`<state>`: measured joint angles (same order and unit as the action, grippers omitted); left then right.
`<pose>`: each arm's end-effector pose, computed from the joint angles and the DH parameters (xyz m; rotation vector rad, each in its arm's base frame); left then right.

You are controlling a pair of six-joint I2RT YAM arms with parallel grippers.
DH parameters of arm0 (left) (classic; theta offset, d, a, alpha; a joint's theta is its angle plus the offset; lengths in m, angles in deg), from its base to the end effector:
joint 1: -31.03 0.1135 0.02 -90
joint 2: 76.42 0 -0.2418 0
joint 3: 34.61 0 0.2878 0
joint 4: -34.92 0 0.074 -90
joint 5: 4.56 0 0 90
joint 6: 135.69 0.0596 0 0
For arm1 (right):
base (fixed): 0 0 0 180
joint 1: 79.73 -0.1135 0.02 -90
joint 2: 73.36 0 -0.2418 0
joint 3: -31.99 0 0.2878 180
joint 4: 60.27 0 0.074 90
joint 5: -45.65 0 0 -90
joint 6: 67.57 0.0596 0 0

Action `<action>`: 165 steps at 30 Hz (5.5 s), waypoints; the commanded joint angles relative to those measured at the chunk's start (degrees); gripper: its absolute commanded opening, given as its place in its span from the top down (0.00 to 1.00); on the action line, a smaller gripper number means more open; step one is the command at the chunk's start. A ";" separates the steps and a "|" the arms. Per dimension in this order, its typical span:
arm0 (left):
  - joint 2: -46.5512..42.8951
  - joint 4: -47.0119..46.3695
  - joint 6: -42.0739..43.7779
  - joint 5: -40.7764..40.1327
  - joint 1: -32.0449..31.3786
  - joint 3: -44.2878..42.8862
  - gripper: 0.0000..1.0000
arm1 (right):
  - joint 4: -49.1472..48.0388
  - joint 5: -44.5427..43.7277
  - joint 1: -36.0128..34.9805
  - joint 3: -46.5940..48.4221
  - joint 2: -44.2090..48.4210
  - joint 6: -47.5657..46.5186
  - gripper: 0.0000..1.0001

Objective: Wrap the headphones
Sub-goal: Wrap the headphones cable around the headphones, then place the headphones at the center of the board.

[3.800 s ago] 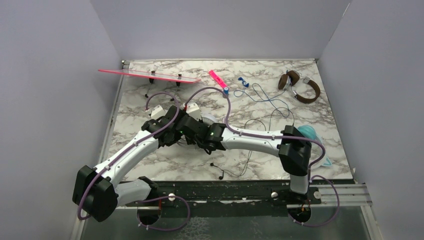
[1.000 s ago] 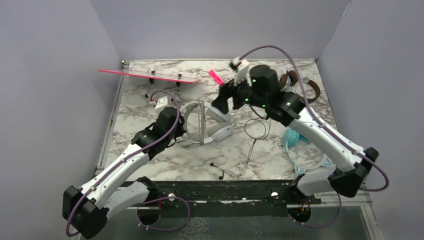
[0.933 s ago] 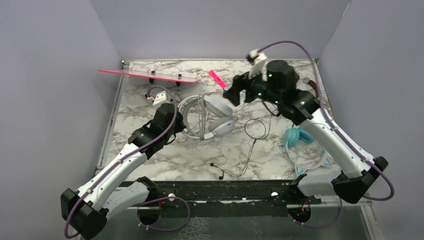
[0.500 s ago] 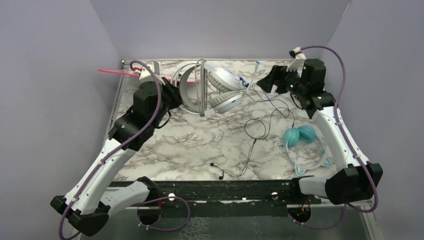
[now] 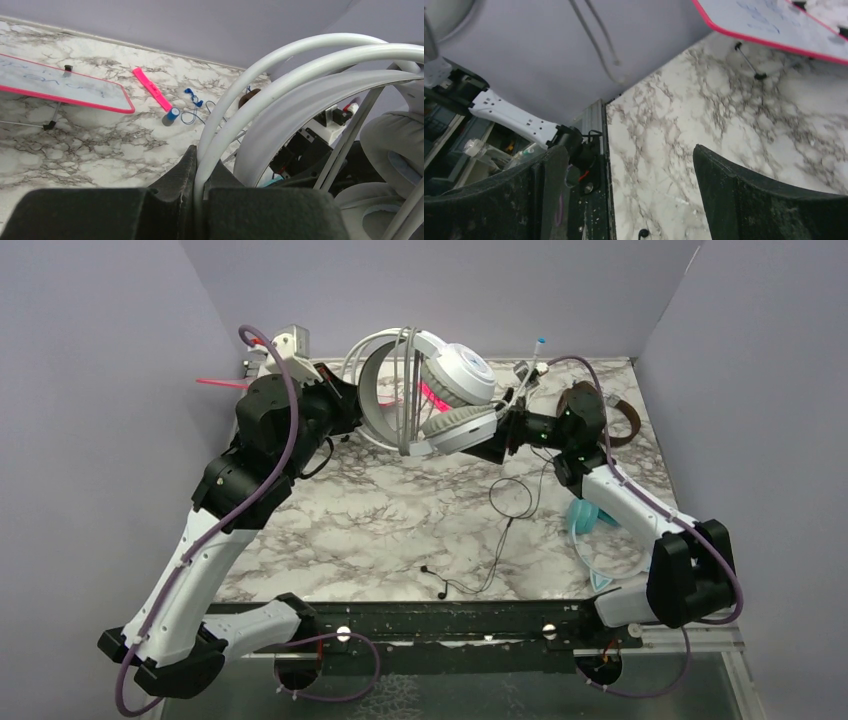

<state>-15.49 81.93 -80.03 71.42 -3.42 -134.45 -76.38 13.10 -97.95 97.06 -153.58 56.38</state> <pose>0.2201 -0.1335 0.4870 -0.1846 1.7460 -0.6787 0.3289 0.1611 0.2783 -0.6419 1.6492 1.4521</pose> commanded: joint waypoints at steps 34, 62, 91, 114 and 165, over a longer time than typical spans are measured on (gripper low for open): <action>2.44 -4.97 -4.37 13.17 0.25 -10.25 1.00 | -58.37 11.72 -6.96 16.98 -16.43 33.73 0.21; -0.83 -11.28 -8.43 9.69 0.27 -8.14 1.00 | -74.19 5.63 -12.38 15.45 -21.16 45.77 0.96; 3.32 -55.65 6.48 -33.24 0.09 29.61 1.00 | -24.29 -54.65 -33.12 -14.92 2.02 77.90 0.99; -12.23 -14.93 -26.24 -22.27 -3.21 54.83 1.00 | -25.27 -72.03 -39.00 -13.19 -13.94 87.18 0.99; -30.27 4.15 -24.90 12.08 -2.72 55.02 0.10 | -14.93 -75.06 -38.38 -8.44 -30.17 57.25 0.99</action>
<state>-42.62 85.21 -118.13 80.56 -6.00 -72.20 -94.87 -61.65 -136.68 88.09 -182.98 116.75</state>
